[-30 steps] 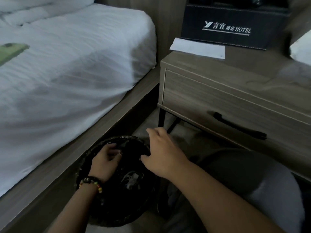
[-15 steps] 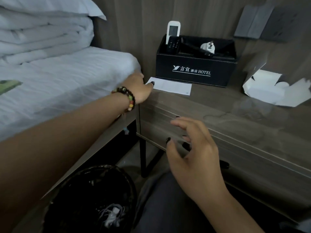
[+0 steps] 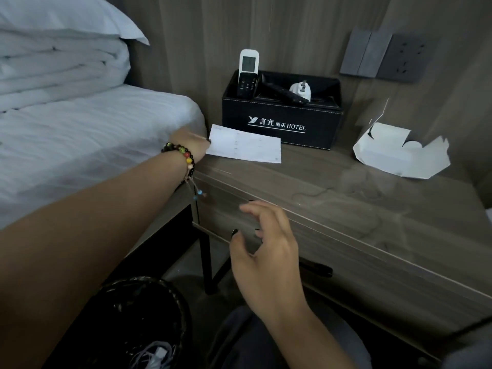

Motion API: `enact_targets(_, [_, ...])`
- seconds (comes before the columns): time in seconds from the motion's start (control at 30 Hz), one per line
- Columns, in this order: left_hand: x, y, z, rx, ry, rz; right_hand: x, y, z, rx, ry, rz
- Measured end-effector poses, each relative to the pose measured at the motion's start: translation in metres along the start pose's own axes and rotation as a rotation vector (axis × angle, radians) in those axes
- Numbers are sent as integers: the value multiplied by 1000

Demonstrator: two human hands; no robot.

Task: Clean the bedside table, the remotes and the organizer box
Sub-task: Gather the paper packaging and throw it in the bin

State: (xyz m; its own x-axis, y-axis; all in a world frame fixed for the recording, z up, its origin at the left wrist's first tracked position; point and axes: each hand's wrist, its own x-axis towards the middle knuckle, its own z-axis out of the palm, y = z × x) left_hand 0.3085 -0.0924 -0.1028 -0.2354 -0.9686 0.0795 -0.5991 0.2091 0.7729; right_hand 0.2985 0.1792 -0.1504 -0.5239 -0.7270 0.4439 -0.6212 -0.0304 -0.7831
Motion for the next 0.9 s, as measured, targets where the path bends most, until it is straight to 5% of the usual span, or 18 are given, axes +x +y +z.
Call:
enact_targets(0.17, [-22, -11, -21, -351, 240, 34, -5, -2, 2, 19, -26, 14])
enact_targets(0.37, [-99, -29, -71, -410, 392, 126, 0, -20, -2, -151, 54, -159])
enact_targets(0.6, [-179, -78, -106, -619, 202, 172, 11, -43, 31, -503, -45, -251])
enact_targets(0.77, [-216, -113, -126, -714, 97, 133, 0, -38, 66, -521, -198, -244])
enact_targets(0.9, [-222, -161, -149, -800, -243, 225, -18, -36, 89, -372, -432, -201])
